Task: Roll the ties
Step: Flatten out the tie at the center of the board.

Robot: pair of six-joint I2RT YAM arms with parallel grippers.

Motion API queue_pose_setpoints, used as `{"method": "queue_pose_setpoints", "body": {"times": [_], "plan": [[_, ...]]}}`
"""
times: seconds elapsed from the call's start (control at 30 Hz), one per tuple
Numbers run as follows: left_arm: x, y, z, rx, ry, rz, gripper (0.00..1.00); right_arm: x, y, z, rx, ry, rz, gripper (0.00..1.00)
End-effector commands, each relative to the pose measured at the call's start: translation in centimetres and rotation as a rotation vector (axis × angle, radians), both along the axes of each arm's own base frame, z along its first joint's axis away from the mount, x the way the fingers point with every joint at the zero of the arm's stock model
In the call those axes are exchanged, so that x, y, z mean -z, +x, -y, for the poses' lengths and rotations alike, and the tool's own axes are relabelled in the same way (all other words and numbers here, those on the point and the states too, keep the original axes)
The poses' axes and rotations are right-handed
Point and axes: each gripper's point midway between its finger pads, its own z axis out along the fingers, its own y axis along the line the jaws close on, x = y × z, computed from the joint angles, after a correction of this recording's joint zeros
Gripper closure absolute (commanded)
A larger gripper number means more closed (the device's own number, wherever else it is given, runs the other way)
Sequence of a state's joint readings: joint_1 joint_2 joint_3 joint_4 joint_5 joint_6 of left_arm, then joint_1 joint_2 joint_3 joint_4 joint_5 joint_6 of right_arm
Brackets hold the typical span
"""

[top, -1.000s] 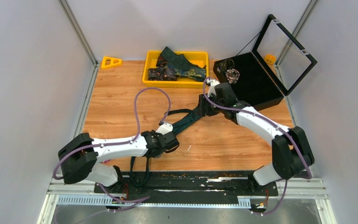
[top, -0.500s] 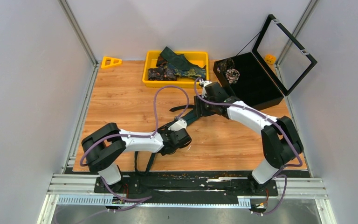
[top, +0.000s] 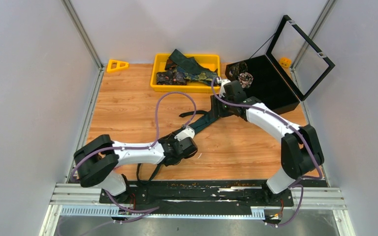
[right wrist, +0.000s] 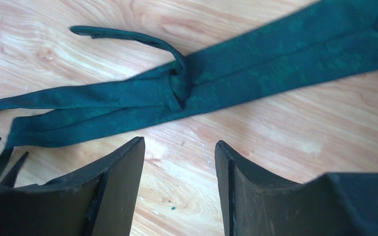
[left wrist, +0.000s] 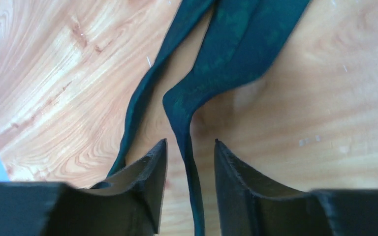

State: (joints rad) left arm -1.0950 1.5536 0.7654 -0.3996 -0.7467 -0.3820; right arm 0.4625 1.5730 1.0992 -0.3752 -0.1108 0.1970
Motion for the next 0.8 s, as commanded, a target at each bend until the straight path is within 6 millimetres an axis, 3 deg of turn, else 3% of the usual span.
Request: {"method": "queue_pose_setpoints", "body": {"times": [0.0, 0.13, 0.37, 0.47, 0.63, 0.77], "plan": [[-2.3, -2.5, 0.3, -0.005, -0.113, -0.074, 0.47, -3.0, 1.4, -3.6, -0.163, -0.013, 0.039, 0.44], [-6.4, -4.6, 0.0, 0.003, -0.220, -0.132, 0.39, -3.4, 3.0, -5.8, -0.246, -0.076, 0.023, 0.43], [-14.4, -5.6, -4.7, -0.043, -0.324, -0.021, 0.31, -0.5, 5.0, -8.7, -0.335, -0.203, -0.028, 0.42], [-16.7, -5.7, -4.6, 0.019, -0.411, 0.020, 0.29, 0.3, 6.4, -9.3, -0.322, -0.252, -0.048, 0.42], [-17.5, -5.7, -4.5, 0.085, -0.470, 0.068, 0.29, 1.8, 7.7, -10.2, -0.364, -0.349, -0.061, 0.42], [-17.2, -5.6, -4.8, 0.100, -0.510, 0.106, 0.28, 3.9, 8.1, -9.0, -0.374, -0.451, -0.090, 0.41]]}}
